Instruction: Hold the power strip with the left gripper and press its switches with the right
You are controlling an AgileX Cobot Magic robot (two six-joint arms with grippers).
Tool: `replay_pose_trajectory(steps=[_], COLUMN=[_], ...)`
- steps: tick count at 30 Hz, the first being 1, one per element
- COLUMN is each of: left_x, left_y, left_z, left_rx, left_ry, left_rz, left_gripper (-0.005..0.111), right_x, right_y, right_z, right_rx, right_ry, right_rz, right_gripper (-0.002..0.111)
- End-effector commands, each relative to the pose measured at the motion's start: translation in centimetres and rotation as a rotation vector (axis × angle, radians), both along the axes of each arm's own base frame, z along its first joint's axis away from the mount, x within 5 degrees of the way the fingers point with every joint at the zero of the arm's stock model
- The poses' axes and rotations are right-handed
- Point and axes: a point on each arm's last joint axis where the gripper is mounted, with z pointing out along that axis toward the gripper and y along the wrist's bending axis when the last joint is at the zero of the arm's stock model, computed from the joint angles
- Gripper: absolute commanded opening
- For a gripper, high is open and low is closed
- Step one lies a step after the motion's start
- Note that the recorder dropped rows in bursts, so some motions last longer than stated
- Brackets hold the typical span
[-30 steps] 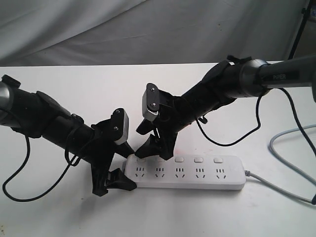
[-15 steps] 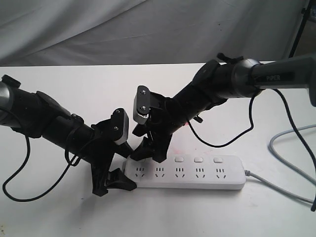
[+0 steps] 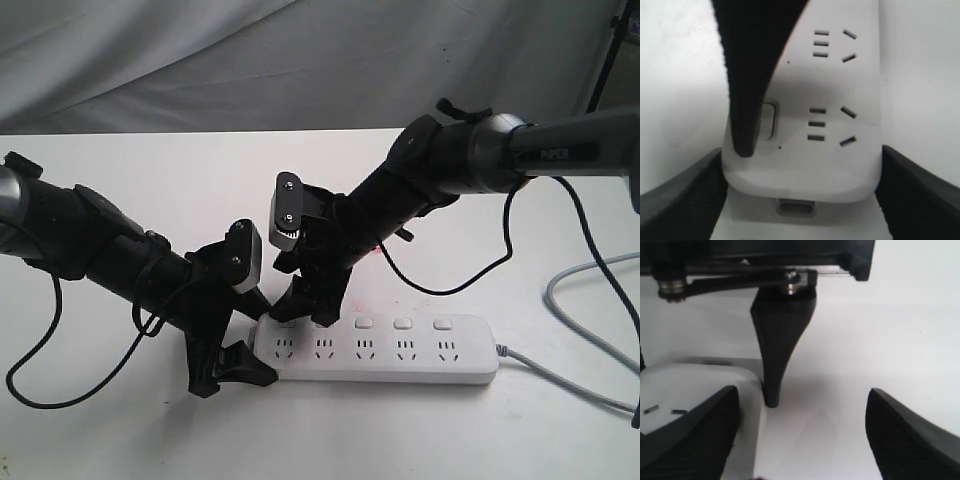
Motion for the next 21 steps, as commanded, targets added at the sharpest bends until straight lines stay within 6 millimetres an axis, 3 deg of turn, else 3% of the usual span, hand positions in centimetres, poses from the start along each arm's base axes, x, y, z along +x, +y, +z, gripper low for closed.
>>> replay_pose_trajectory(steps=[1, 10, 21], left_x=[0.3, 0.3, 0.3], left_y=[-0.1, -0.1, -0.1], left_z=[0.0, 0.0, 0.0], left_rx=[0.011, 0.011, 0.011], left_ry=[-0.021, -0.021, -0.021], left_rz=[0.014, 0.014, 0.014], left_gripper=[0.000, 0.000, 0.000], right_x=[-0.3, -0.3, -0.4], right_y=[-1.4, -0.8, -0.2], right_z=[-2.2, -1.8, 2.6], right_rx=[-0.155, -0.079, 0.017], right_ry=[-0.026, -0.011, -0.058], right_rz=[0.091, 0.047, 0.015], right_gripper=[0.066, 0.066, 0.066])
